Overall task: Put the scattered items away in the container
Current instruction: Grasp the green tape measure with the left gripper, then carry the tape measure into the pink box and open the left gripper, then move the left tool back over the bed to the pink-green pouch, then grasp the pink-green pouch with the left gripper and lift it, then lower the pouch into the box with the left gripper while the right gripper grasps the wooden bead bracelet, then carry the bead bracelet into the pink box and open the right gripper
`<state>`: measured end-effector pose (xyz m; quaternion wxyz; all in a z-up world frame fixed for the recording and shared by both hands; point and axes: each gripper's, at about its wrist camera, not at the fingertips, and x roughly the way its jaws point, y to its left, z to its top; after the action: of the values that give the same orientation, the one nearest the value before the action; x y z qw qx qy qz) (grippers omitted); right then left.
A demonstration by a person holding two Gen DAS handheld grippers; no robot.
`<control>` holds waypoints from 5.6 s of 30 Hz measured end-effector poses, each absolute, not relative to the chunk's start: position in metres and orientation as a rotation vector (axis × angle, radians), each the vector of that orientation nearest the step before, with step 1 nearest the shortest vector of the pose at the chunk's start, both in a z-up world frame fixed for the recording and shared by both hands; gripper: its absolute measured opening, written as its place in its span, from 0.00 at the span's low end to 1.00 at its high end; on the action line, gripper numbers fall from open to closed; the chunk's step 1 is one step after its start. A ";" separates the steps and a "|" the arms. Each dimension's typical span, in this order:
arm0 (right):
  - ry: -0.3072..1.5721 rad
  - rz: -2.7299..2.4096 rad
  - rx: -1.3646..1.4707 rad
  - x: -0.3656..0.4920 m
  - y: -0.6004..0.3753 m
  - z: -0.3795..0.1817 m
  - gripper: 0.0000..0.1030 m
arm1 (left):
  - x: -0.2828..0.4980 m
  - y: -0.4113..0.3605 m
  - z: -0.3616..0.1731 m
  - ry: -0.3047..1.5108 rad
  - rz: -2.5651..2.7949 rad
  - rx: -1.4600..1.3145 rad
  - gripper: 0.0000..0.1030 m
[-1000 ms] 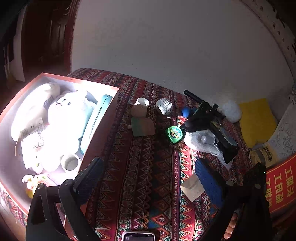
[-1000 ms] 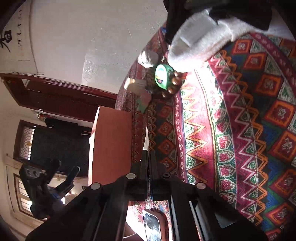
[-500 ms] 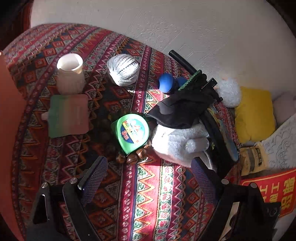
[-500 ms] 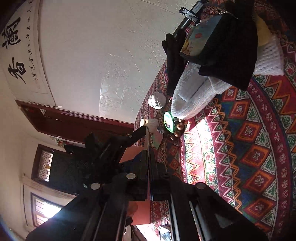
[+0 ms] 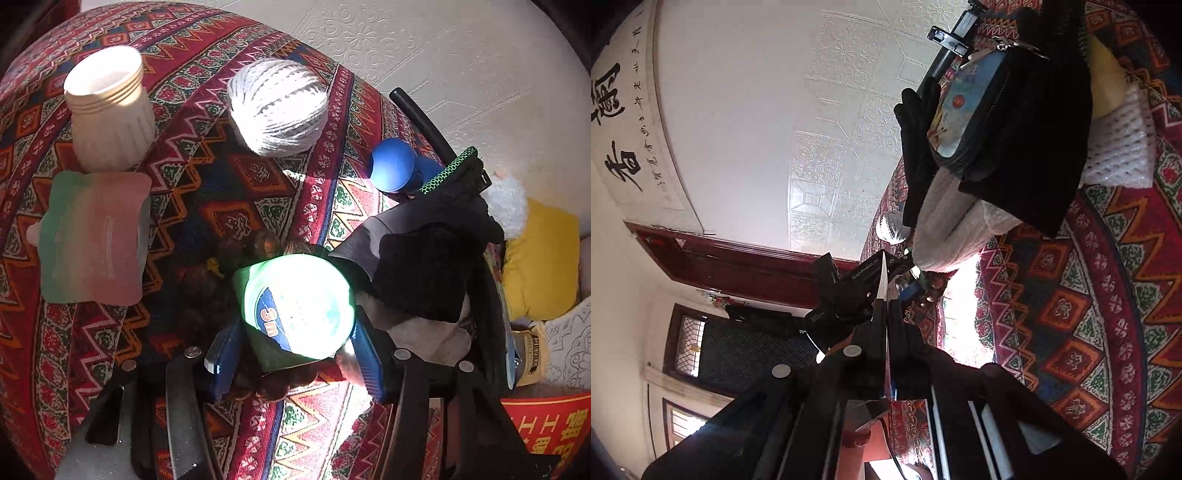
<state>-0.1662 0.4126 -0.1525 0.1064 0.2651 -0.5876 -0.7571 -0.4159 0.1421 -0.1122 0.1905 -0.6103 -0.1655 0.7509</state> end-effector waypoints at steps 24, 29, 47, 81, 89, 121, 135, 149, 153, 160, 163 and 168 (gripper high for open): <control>-1.253 -2.247 0.761 -0.177 0.238 -0.048 0.00 | -0.254 -0.184 0.072 -0.542 2.579 -1.126 0.52; -1.032 -2.212 0.728 -0.191 0.151 -0.003 0.00 | -0.257 -0.221 0.064 -0.530 2.635 -1.150 0.52; -0.744 -2.300 0.909 -0.239 0.033 -0.008 0.85 | -0.242 -0.280 0.076 -0.610 2.827 -1.076 0.82; -1.525 -2.469 0.541 -0.159 0.395 -0.097 0.85 | -0.426 0.083 -0.075 0.107 2.592 -1.565 0.82; -1.458 -2.435 0.635 -0.182 0.376 -0.107 0.85 | -0.467 0.089 -0.125 0.077 2.491 -1.738 1.00; -0.733 -2.622 1.054 -0.268 0.270 -0.103 0.69 | -0.274 -0.201 0.055 -0.817 2.542 -1.106 0.70; -0.553 -2.565 1.468 -0.348 0.257 -0.171 0.17 | -0.272 -0.263 0.047 -0.874 2.584 -1.143 0.70; -0.415 -2.403 0.821 -0.240 0.115 0.054 0.17 | -0.261 -0.293 0.044 -0.905 2.649 -1.133 0.70; -0.342 -2.374 0.740 -0.234 0.068 0.085 0.17 | -0.259 -0.290 0.053 -0.839 2.704 -1.102 0.70; -0.204 -2.381 0.763 -0.238 0.004 0.086 0.43 | -0.250 -0.302 0.072 -0.880 2.763 -0.957 0.89; -0.175 -2.425 0.699 -0.227 0.000 0.089 0.71 | -0.247 -0.308 0.077 -0.899 2.777 -0.926 0.91; -0.204 -2.433 0.686 -0.219 0.018 0.088 0.71 | -0.249 -0.304 0.078 -0.884 2.754 -0.931 0.91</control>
<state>-0.2194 0.0180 0.0876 0.2980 0.2581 -0.0767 -0.9158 -0.2492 -0.3042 0.0779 0.0515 -0.3061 -0.2904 0.9052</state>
